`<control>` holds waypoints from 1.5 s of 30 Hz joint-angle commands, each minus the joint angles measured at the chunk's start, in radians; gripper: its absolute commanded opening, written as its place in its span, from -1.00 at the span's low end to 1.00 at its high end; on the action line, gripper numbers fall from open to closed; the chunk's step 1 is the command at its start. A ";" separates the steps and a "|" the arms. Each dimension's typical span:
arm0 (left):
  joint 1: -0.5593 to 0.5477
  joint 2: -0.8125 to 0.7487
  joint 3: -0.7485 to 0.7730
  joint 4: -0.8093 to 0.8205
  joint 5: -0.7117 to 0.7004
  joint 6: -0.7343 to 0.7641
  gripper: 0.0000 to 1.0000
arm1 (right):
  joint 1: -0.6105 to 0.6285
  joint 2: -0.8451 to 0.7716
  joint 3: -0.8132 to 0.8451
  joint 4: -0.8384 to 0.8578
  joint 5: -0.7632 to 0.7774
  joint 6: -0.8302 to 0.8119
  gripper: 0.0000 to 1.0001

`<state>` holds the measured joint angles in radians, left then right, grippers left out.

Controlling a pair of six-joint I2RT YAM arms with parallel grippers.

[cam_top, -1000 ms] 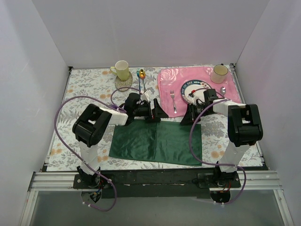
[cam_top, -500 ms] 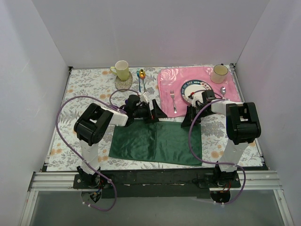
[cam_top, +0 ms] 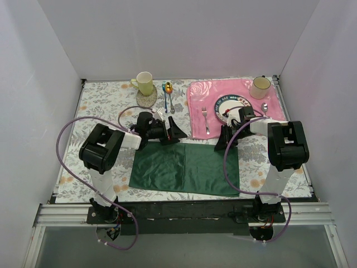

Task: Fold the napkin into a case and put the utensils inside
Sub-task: Smooth out the rectangle-folded napkin at the center of the board, then pick up the rectangle-folded napkin at the center of the board.

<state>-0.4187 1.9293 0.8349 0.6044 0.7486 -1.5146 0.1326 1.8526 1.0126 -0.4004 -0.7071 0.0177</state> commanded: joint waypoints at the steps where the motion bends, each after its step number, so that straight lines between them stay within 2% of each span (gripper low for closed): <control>1: 0.053 -0.222 0.064 -0.234 0.048 0.285 0.96 | 0.013 -0.015 0.041 -0.028 -0.003 -0.059 -0.49; 2: 0.064 -0.249 0.082 -0.429 0.041 0.379 0.97 | 0.022 -0.023 0.053 -0.050 -0.035 -0.077 -0.47; 3: 0.078 -0.303 0.107 -0.540 0.037 0.565 0.96 | 0.030 -0.038 0.066 -0.069 -0.052 -0.093 -0.42; 5: 0.148 -0.363 0.132 -0.796 0.060 0.750 0.96 | 0.050 -0.056 0.102 -0.115 -0.068 -0.134 -0.37; 6: 0.184 -0.393 0.129 -0.861 0.063 0.910 0.96 | 0.058 -0.079 0.110 -0.132 -0.069 -0.154 -0.31; 7: 0.251 -0.455 0.125 -0.921 0.061 0.986 0.96 | 0.064 -0.090 0.130 -0.149 -0.068 -0.171 -0.28; 8: 0.282 -0.475 0.131 -1.054 0.040 1.061 0.96 | 0.074 -0.099 0.138 -0.172 -0.052 -0.188 -0.25; 9: 0.313 -0.487 0.144 -1.128 -0.001 1.220 0.96 | 0.076 -0.116 0.144 -0.204 -0.037 -0.214 -0.22; 10: 0.316 -0.500 0.159 -1.197 -0.043 1.273 0.94 | 0.078 -0.125 0.149 -0.224 -0.022 -0.226 -0.21; 11: 0.320 -0.506 0.177 -1.317 -0.073 1.330 0.73 | 0.078 -0.133 0.153 -0.241 0.021 -0.240 -0.21; 13: 0.342 -0.535 0.165 -1.397 -0.126 1.378 0.54 | 0.079 -0.159 0.147 -0.291 0.075 -0.275 -0.21; 17: 0.344 -0.677 0.026 -1.422 -0.202 1.473 0.42 | 0.078 -0.210 0.103 -0.368 0.220 -0.375 -0.24; 20: 0.344 -0.707 -0.028 -1.425 -0.259 1.588 0.25 | 0.078 -0.253 0.044 -0.388 0.306 -0.442 -0.25; 21: 0.344 -0.708 -0.054 -1.425 -0.285 1.614 0.13 | 0.079 -0.262 0.022 -0.391 0.326 -0.452 -0.27; 24: 0.344 -0.710 -0.083 -1.385 -0.325 1.650 -0.03 | 0.078 -0.273 -0.003 -0.411 0.383 -0.464 -0.29; 35: 0.321 -0.653 -0.115 -1.275 -0.347 1.598 -0.03 | 0.078 -0.250 -0.029 -0.425 0.485 -0.387 -0.28; 45: 0.267 -0.632 -0.160 -1.207 -0.357 1.579 -0.03 | 0.076 -0.239 -0.020 -0.448 0.506 -0.334 -0.05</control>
<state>-0.1356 1.3025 0.6998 -0.6487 0.4023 0.0666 0.2115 1.6127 0.9794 -0.8192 -0.2249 -0.3447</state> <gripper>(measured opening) 0.484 0.453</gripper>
